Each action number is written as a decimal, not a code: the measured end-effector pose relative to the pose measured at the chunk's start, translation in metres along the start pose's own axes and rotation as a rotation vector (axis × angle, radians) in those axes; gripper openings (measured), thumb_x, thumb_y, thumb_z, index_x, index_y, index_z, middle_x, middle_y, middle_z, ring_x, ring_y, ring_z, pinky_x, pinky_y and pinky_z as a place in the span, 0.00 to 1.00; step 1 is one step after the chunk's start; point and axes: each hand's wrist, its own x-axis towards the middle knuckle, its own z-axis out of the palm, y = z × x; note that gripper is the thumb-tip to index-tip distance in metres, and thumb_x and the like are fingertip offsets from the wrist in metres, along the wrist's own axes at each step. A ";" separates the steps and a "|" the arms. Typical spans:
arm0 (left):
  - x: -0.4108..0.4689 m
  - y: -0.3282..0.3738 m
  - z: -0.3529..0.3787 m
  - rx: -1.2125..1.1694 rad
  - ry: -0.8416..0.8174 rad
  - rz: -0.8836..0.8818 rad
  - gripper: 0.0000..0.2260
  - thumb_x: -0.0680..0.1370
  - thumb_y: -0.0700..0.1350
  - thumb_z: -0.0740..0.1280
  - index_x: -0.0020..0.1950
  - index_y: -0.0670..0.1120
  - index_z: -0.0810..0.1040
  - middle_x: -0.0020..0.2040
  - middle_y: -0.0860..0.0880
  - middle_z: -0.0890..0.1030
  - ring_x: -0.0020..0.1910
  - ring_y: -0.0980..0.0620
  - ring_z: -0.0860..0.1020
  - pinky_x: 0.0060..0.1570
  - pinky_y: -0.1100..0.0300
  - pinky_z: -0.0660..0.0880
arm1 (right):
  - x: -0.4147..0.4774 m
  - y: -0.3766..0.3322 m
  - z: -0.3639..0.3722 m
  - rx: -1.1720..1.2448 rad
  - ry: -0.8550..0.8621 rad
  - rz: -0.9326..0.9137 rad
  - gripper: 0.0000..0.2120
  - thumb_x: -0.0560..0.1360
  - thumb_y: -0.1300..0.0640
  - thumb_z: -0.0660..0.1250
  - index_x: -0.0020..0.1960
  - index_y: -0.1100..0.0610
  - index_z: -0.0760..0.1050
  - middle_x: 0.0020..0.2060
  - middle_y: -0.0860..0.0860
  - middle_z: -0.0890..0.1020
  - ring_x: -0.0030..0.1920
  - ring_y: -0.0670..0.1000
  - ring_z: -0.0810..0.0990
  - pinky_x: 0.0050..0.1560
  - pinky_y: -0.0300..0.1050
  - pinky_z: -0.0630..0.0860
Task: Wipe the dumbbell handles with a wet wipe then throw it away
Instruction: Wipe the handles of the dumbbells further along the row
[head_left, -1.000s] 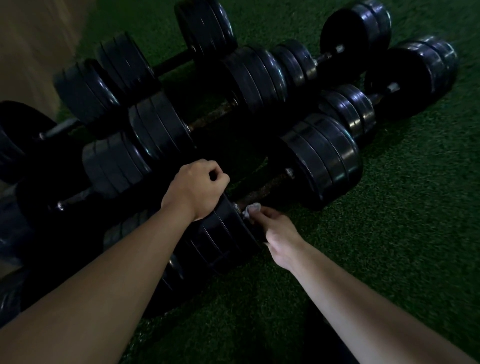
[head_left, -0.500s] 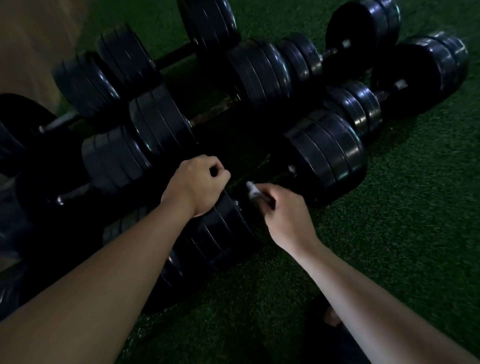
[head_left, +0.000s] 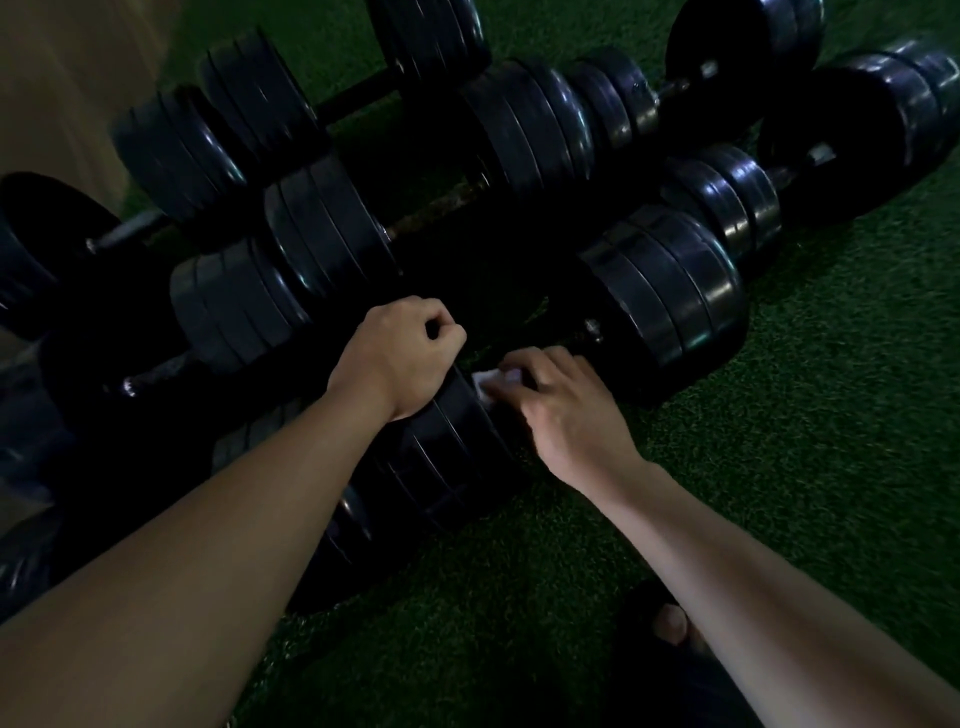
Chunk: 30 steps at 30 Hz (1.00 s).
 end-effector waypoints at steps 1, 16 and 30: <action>0.000 0.000 0.000 0.003 0.003 0.003 0.09 0.79 0.51 0.62 0.44 0.51 0.80 0.46 0.57 0.77 0.43 0.58 0.75 0.38 0.66 0.67 | 0.000 -0.001 0.002 -0.001 -0.032 -0.011 0.19 0.78 0.57 0.53 0.57 0.51 0.81 0.51 0.52 0.80 0.48 0.56 0.77 0.45 0.50 0.74; 0.001 -0.002 0.000 -0.013 -0.010 0.007 0.08 0.78 0.51 0.62 0.44 0.52 0.79 0.46 0.57 0.78 0.45 0.57 0.76 0.41 0.63 0.70 | -0.005 -0.002 0.005 0.127 -0.099 0.030 0.21 0.76 0.58 0.52 0.62 0.54 0.80 0.49 0.52 0.79 0.47 0.55 0.76 0.45 0.50 0.78; 0.001 -0.002 -0.001 -0.034 -0.012 0.002 0.08 0.78 0.51 0.62 0.44 0.52 0.79 0.46 0.57 0.78 0.44 0.57 0.76 0.42 0.61 0.73 | 0.001 0.009 0.007 0.105 0.053 0.234 0.13 0.77 0.60 0.66 0.60 0.51 0.78 0.49 0.51 0.76 0.45 0.54 0.77 0.44 0.49 0.79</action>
